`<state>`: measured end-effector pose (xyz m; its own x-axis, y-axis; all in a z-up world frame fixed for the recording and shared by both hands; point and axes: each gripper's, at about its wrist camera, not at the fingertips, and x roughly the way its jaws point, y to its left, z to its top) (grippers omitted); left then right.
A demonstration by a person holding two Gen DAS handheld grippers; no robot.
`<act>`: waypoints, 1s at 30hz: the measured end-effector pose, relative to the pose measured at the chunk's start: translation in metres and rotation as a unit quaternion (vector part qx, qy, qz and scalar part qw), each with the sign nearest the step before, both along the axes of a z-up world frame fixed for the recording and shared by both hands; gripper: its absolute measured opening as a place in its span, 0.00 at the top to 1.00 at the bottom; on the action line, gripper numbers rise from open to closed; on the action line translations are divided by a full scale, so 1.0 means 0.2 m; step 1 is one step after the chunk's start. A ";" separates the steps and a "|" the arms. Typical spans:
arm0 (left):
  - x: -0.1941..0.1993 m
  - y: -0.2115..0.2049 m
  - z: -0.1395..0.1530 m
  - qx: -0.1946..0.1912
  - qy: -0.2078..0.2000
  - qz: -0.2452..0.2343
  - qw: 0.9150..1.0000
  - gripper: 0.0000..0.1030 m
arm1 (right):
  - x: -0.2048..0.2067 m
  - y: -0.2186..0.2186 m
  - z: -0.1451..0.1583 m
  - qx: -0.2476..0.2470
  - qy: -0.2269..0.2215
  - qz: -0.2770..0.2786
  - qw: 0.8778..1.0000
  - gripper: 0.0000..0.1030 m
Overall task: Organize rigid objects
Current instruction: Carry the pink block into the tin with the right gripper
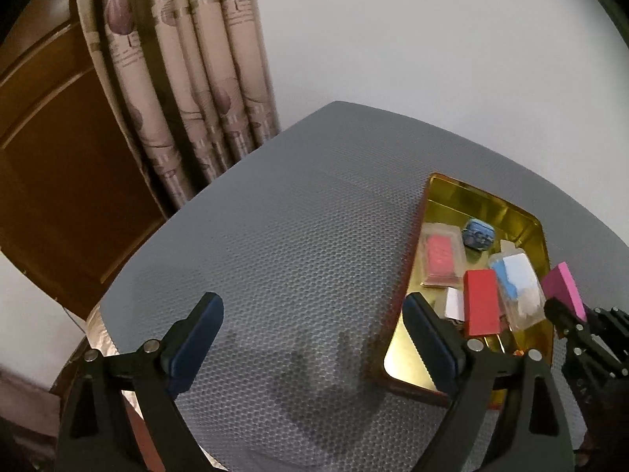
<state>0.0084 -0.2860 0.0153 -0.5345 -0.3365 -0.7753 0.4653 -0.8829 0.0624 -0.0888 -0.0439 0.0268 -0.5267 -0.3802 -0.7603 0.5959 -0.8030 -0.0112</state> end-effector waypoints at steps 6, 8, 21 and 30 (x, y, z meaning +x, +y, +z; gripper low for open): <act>0.00 -0.02 0.00 0.009 -0.002 0.002 1.000 0.12 | -0.05 -0.09 -0.07 0.018 -0.006 0.002 1.000 0.86; 0.00 -0.01 0.00 0.010 -0.002 0.002 1.000 0.12 | -0.06 -0.12 -0.09 0.018 -0.012 0.005 1.000 0.86; -0.01 0.00 -0.02 0.011 -0.004 -0.007 1.000 0.12 | -0.07 -0.31 -0.13 0.015 -0.014 0.024 1.000 0.86; -0.03 0.03 -0.03 0.013 -0.008 -0.016 1.000 0.12 | -0.05 -0.29 -0.08 0.013 -0.005 0.014 1.000 0.65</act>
<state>0.0021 -0.2794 0.0096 -0.5324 -0.2989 -0.7919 0.4355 -0.8990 0.0465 -0.0998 -0.1010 0.0110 -0.5078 -0.3756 -0.7753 0.6189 -0.7850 -0.0251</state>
